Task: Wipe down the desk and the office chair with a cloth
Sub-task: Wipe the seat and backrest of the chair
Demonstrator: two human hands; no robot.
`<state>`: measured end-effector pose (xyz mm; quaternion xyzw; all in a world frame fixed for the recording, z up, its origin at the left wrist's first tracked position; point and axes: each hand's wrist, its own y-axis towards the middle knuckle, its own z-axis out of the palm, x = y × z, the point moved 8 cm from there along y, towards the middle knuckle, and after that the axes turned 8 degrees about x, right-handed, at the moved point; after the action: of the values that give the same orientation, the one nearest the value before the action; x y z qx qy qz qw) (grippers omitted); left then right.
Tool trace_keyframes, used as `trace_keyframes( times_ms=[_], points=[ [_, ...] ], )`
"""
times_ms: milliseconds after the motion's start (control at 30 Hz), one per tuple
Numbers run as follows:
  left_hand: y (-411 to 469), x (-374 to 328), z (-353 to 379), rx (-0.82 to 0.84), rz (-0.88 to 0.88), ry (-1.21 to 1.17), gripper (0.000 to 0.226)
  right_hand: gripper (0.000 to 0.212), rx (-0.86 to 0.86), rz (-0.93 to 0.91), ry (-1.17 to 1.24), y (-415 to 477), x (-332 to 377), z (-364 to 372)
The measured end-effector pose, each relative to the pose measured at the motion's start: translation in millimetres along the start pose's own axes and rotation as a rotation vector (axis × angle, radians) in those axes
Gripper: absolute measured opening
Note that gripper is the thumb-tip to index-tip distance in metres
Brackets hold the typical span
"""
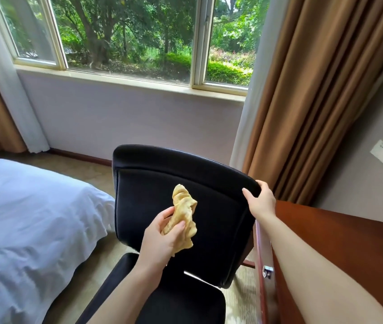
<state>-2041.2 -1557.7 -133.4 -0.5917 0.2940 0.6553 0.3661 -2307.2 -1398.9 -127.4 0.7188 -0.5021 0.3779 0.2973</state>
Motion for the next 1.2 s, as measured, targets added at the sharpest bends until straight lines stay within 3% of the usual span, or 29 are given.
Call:
trace_keyframes(
  times_ms=[167, 300, 567, 800, 900, 1000, 1200],
  points=[
    [-9, -4, -12, 0.03, 0.003, 0.029, 0.035, 0.04, 0.028, 0.045, -0.024, -14, -6, -6],
    [-16, -5, -13, 0.079, -0.012, 0.009, 0.032, 0.039, -0.054, 0.091, -0.019, -44, -18, -27],
    [-37, -5, -16, 0.337, -0.04, -0.057, 0.029, 0.043, -0.197, 0.228, 0.076, -125, -32, -59],
    [-62, 0, -32, 0.545, -0.066, -0.042, 0.026, 0.066, -0.313, 0.379, 0.145, -233, -41, -58],
    [-81, 2, -35, 0.584, -0.092, -0.046, 0.022, 0.064, -0.395, 0.413, 0.113, -283, -46, -64],
    [-100, -1, -30, 0.649, -0.101, -0.068, 0.019, 0.047, -0.547, 0.376, 0.124, -329, -48, -74],
    [-150, -12, -20, 0.745, -0.028, -0.037, 0.016, 0.035, -0.718, 0.211, 0.297, -419, -50, -61]
  ],
)
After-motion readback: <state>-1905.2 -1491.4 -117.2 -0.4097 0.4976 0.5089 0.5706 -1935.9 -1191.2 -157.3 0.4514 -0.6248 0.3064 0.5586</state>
